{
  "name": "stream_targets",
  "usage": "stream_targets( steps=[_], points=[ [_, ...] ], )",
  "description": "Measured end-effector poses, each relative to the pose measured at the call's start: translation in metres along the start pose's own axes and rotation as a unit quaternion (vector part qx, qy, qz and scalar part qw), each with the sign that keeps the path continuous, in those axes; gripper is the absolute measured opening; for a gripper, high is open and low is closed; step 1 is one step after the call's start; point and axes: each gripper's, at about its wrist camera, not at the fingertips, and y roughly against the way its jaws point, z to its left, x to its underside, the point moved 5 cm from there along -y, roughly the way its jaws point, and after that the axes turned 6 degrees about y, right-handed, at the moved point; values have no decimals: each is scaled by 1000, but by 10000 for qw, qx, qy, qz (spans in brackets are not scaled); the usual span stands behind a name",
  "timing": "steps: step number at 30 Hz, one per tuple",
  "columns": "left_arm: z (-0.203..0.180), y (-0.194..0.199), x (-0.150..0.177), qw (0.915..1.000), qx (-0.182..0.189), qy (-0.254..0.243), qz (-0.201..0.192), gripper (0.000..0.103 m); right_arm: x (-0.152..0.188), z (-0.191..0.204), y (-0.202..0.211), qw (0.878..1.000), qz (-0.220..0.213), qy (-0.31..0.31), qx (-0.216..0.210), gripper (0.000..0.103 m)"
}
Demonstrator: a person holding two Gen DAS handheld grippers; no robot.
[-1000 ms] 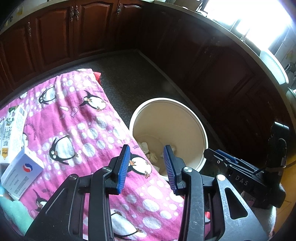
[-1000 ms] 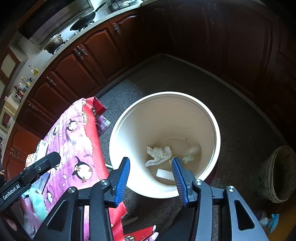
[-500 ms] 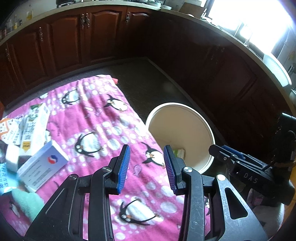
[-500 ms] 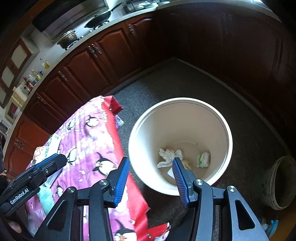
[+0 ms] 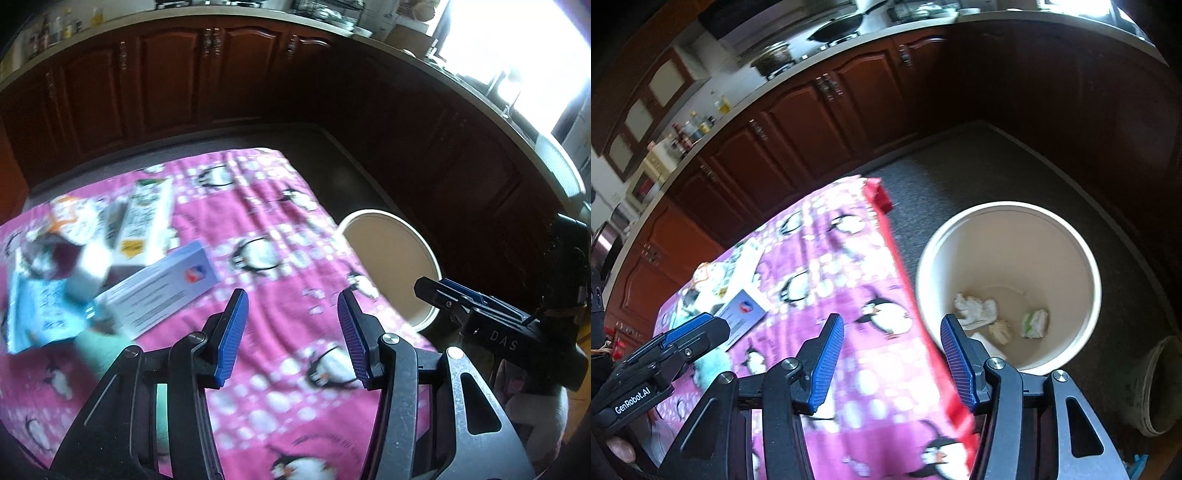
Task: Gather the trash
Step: 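Move both tools back over the table of trash, then grasp the white box with the left tool while the right tool reaches the blue snack bag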
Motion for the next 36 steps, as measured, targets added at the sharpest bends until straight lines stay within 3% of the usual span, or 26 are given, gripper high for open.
stream_targets(
  steps=[10,19,26,36],
  points=[
    [100,52,21,9964,-445,684,-220,49,15,71,-23,9963,342,512,-605,55],
    [208,87,17,9807,-1092,1558,-450,49,11,140,-45,9872,538,1031,-1094,55],
    [271,75,-3,9681,-1328,2100,-333,49,-7,205,-72,9754,733,1327,-1598,55],
    [302,33,-25,9643,-1330,2290,16,49,-21,260,-143,9645,1414,1224,-1867,55]
  ],
)
